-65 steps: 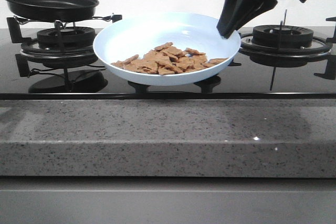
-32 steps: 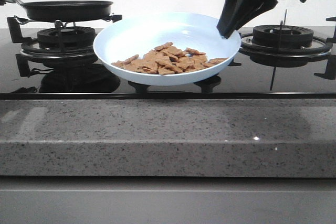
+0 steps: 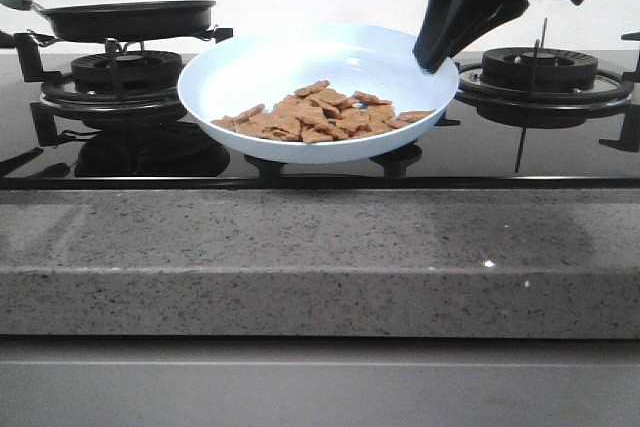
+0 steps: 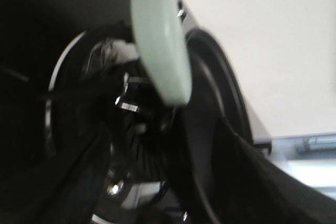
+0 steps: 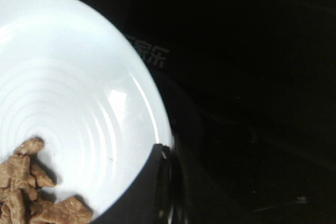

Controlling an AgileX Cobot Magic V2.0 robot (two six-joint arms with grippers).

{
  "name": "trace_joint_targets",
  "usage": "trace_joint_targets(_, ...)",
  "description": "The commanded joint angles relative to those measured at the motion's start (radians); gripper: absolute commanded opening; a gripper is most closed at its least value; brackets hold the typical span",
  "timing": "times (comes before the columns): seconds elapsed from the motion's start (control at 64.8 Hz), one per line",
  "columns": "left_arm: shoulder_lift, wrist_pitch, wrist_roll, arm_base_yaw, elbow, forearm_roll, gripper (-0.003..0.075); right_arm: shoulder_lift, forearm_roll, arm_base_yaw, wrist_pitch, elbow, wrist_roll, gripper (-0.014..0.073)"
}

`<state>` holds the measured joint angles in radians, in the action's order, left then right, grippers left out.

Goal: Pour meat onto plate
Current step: 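Return the empty pan with the left gripper onto its burner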

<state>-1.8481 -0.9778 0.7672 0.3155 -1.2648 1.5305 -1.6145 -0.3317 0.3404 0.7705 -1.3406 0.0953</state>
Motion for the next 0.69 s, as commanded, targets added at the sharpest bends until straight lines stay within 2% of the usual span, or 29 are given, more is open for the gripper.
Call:
trace_joint_targets(0.0,0.052,-0.081,-0.019,0.002,-0.032,-0.004,0.0419,0.052,-0.025,0.000,-0.048,-0.025,0.006,-0.0069)
trace_joint_targets(0.108,0.054,-0.130,-0.019,0.002,-0.032,-0.006,0.0376,0.052,-0.025,0.000,-0.048,-0.025,0.006,-0.0069)
trace_joint_targets(0.185,0.055,-0.149,-0.019,0.002,-0.032,-0.006,0.0299,0.052,-0.025,0.000,-0.048,-0.025,0.006,-0.0069)
trace_joint_targets(0.386,0.074,-0.173,-0.019,0.002,-0.028,-0.009,-0.0014,0.052,-0.025,0.000,-0.048,-0.025,0.006,-0.0069)
trace_joint_targets(0.679,0.187,-0.157,0.008,0.002,0.063,-0.009,-0.0020,0.052,-0.025,0.000,-0.048,-0.025,0.006,-0.0069)
